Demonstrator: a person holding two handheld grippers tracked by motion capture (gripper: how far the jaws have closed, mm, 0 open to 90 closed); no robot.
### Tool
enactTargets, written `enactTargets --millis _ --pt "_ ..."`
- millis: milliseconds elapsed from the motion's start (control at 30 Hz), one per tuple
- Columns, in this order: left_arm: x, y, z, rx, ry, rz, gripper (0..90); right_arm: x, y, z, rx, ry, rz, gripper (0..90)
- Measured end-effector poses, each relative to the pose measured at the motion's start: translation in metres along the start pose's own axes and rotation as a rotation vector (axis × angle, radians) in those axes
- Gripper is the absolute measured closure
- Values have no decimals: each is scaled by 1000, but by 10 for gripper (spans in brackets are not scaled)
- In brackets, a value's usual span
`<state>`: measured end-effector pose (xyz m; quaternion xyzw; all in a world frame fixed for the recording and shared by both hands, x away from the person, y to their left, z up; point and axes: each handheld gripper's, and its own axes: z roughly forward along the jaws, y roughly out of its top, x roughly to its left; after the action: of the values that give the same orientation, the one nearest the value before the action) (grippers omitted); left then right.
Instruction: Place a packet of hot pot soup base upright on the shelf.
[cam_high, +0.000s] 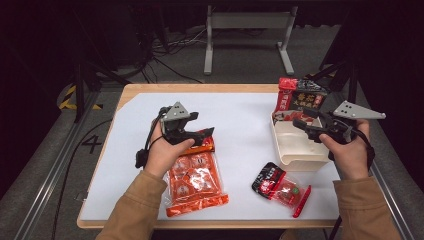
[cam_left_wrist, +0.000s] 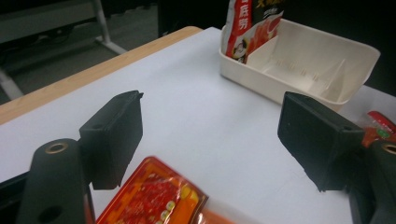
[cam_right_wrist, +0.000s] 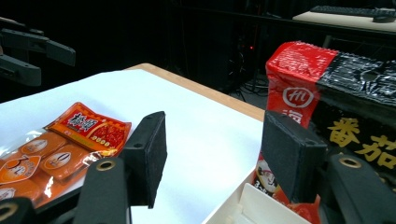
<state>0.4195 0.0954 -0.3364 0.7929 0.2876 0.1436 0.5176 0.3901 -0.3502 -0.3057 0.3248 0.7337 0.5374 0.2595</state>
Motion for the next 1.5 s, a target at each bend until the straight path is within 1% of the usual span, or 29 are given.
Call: enactTargets --millis 33,67,100,133,167,200,267,300,333,433,500,567,600,633,700,867,967,1033,1100,1133,1167,1200,1300,1400,1433,1500 --pt "0 0 0 0 0 0 224 0 0 0 0 0 0 409" --pt "4 -4 -4 4 12 -10 222 2 -2 -1 -5 14 5 397" --pt "6 -6 -6 8 19 -20 222 2 -2 -1 -5 14 5 397" --pt "7 -8 -7 11 28 -20 221 3 -2 -2 -4 13 5 396" --pt "9 -10 -9 20 30 -33 221 3 -3 -3 -2 13 2 396" --pt "10 -11 -11 24 40 -30 219 3 -3 -4 -3 14 0 395" --pt "13 -13 -13 15 49 -34 211 4 -3 -6 -9 18 4 394" --pt "15 -15 -15 13 58 -30 207 5 -2 -6 -6 19 1 394" --pt "17 -16 -16 12 60 -36 201 5 -2 -6 -8 24 -1 393" --pt "23 -21 -19 3 77 -36 190 8 -2 -6 -10 31 -8 391" --pt "27 -25 -21 -26 77 -23 175 9 -2 -5 -11 33 -10 390" --pt "33 -32 -22 -29 68 -23 165 10 -3 -5 -15 27 -19 389" --pt "36 -35 -22 -28 66 -21 164 11 -3 -5 -14 15 -30 389" --pt "40 -41 -22 -18 62 -28 163 11 -3 -5 -16 16 -29 389" --pt "45 -48 -23 6 66 -44 162 11 -3 -6 -18 17 -30 388" --pt "62 -69 -21 58 93 -111 162 12 -3 -6 -19 17 -30 385" --pt "72 -81 -21 65 111 -167 159 15 -3 -4 -11 23 -31 381" --pt "79 -87 -22 72 130 -185 159 16 -3 -3 -10 27 -33 381" --pt "86 -92 -22 73 157 -189 153 16 -3 -2 -12 27 -37 379" --pt "88 -94 -22 77 160 -189 153 17 -2 -2 -13 25 -44 380" --pt "90 -96 -21 85 157 -202 153 16 -2 -2 -15 16 -50 380" --pt "92 -98 -20 90 162 -202 154 16 -2 -2 -16 15 -48 380" --pt "96 -103 -15 108 157 -208 159 15 -3 -3 -14 9 -49 380" --pt "100 -108 -10 124 149 -222 169 15 -3 -3 -18 14 -49 380" --pt "102 -110 -9 128 136 -240 180 15 -2 -3 -20 12 -49 379" --pt "103 -112 -7 138 133 -246 201 14 -2 -3 -22 17 -47 379"
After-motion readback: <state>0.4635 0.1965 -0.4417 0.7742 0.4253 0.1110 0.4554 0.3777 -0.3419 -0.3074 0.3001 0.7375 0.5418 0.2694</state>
